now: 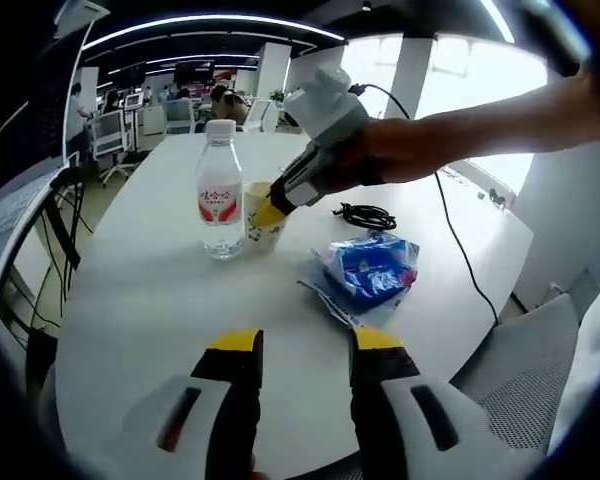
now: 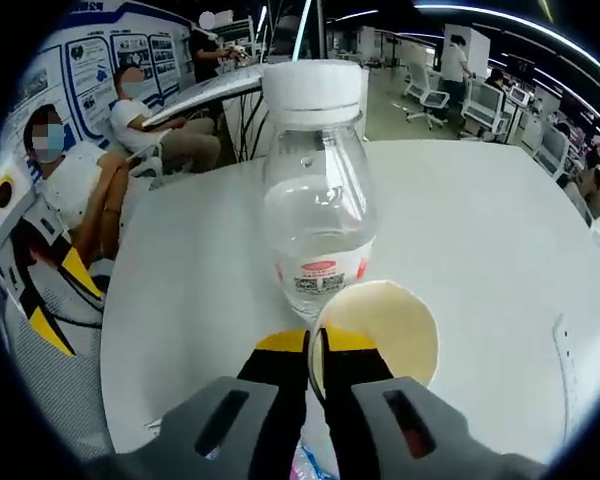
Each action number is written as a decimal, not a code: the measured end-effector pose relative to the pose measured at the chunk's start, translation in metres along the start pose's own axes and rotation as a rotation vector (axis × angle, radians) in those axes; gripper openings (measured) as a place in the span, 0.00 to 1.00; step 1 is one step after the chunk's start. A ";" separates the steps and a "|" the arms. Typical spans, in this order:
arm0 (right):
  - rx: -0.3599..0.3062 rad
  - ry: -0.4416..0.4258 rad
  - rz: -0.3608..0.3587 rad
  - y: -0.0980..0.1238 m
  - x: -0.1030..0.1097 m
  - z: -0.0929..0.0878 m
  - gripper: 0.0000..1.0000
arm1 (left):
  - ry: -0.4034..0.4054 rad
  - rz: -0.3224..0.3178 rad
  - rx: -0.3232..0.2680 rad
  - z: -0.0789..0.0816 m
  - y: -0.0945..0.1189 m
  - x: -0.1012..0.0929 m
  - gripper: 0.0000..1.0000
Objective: Arrange the tabletop items into an orderly group along one side of the table until the central work area is clear of visible clutter.
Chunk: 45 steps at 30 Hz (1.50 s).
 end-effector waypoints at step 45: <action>-0.187 -0.132 -0.032 0.100 -0.007 -0.015 0.19 | -0.027 0.008 -0.019 0.023 0.022 -0.018 0.33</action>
Point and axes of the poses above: the point that each gripper's makers call its tool centre point, and the gripper's own axes: y roughly backward along the fingers, x roughly to its left, z roughly out of its top, the point moved 5 cm from there along y, roughly backward along the fingers, and after that the axes turned 6 degrees about x, right-handed, at the moved point
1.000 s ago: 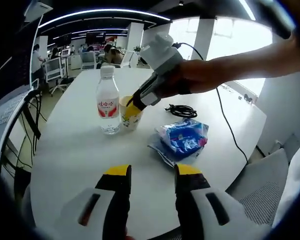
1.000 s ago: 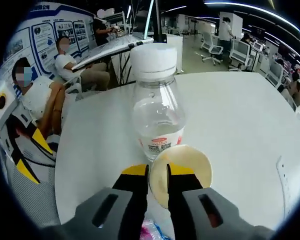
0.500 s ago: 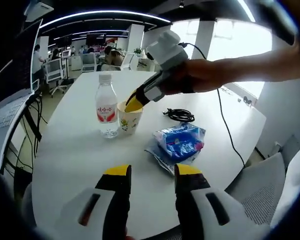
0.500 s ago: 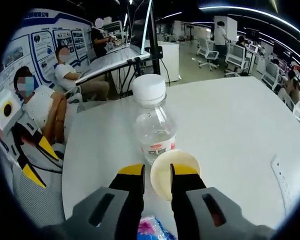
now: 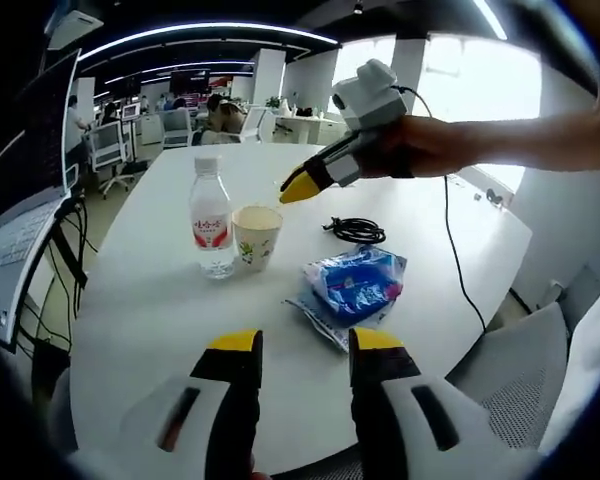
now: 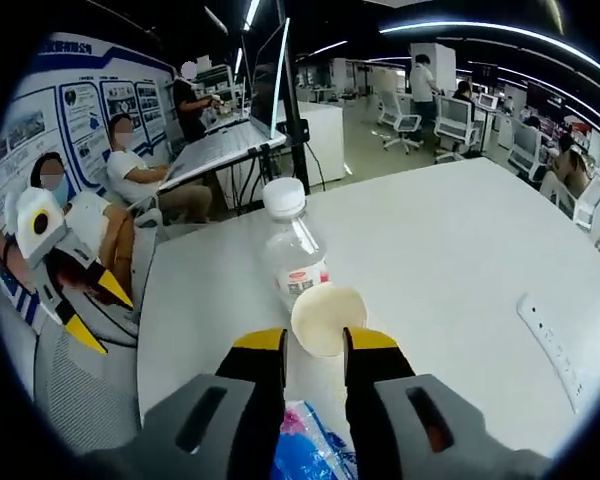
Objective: Arrange the tabletop items into an orderly group along one side of the table until the central work area is clear of visible clutter.
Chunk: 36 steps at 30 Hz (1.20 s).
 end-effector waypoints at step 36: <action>-0.134 -0.297 -0.175 0.105 -0.040 -0.094 0.18 | -0.028 -0.047 0.016 0.013 -0.008 -0.023 0.33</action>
Point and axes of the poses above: the point that each gripper's makers call its tool centre point, and the gripper's own axes: y roughly backward along the fingers, x roughly to its left, z roughly out of its top, the point moved 5 cm from there along y, roughly backward along the fingers, and after that the axes turned 6 degrees about x, right-handed, at the moved point
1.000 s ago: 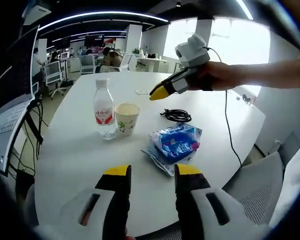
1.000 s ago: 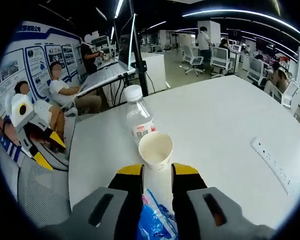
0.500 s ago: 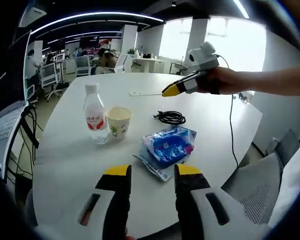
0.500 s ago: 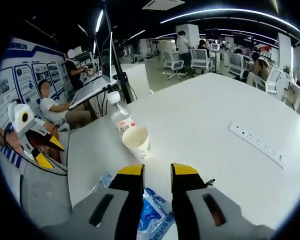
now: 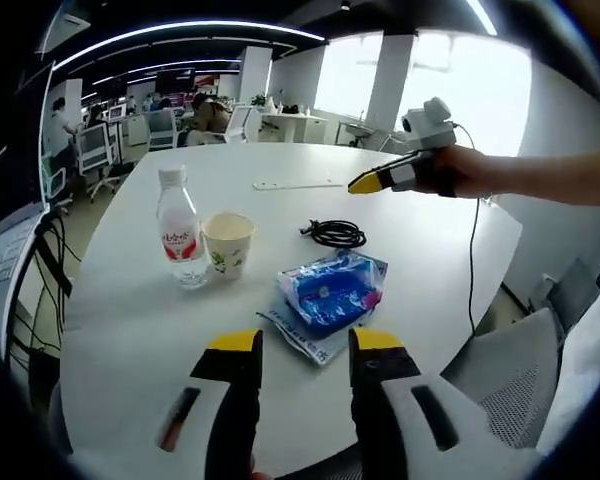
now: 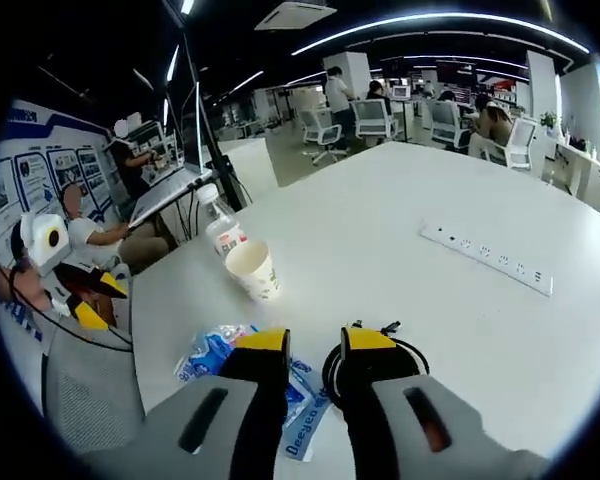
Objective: Arrange the tabletop items into an orderly group along one side of the table until the central work area is clear of visible clutter.
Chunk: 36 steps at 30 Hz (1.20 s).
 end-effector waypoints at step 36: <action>-0.005 -0.149 -0.101 0.058 -0.013 -0.067 0.18 | -0.018 -0.041 -0.008 0.010 -0.014 -0.008 0.33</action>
Point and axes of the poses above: the point that each gripper's makers call its tool centre point, and the gripper's own axes: y roughly backward along the fingers, x roughly to its left, z roughly out of its top, the point moved 5 cm from there along y, roughly backward along the fingers, and after that the axes turned 6 degrees about x, right-handed, at the moved point
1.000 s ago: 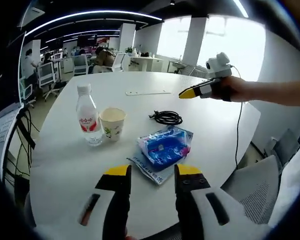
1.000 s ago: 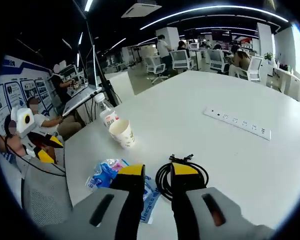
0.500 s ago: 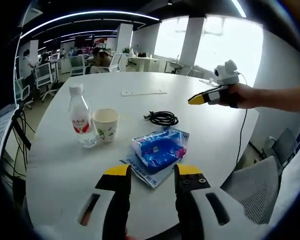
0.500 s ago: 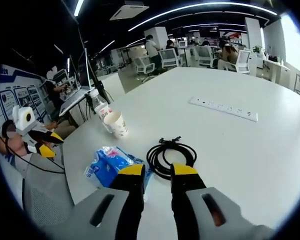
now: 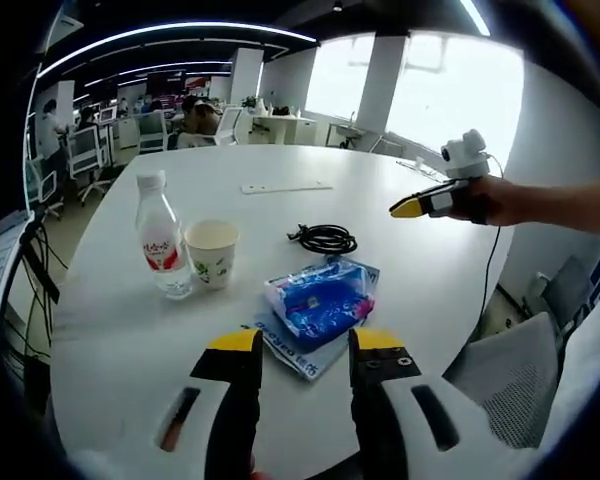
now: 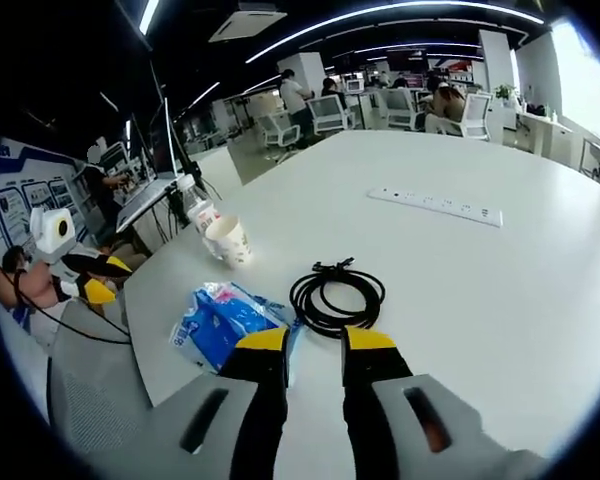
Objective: Arrange the tabletop items into an orderly group along one side of the table until the central work area is clear of visible clutter.
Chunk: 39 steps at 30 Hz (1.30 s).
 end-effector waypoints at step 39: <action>0.036 -0.024 0.021 -0.020 0.011 -0.008 0.17 | 0.037 0.032 -0.001 -0.009 0.007 0.019 0.34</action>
Point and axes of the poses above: the point that each gripper's makers call its tool centre point, and the gripper's own axes: y roughly backward along the fingers, x roughly to its left, z roughly out of its top, the point moved 5 cm from there along y, roughly backward along the fingers, and after that the axes turned 6 degrees about x, right-handed, at the moved point
